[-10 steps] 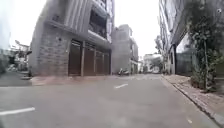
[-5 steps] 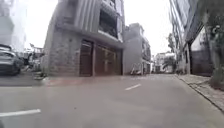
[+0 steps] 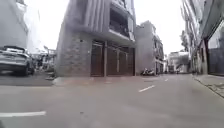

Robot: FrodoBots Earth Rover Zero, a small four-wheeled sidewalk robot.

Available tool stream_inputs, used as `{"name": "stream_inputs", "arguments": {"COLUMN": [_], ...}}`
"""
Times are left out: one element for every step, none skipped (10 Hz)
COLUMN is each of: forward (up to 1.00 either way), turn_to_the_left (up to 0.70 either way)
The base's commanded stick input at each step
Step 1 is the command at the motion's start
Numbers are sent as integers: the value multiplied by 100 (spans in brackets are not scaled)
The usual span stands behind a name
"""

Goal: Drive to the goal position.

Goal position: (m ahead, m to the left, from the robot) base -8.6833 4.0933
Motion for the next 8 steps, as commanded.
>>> {"name": "stream_inputs", "arguments": {"forward": [50,50,50,50,50,50,50,50], "turn_to_the_left": [50,50,50,50,50,50,50,50]}}
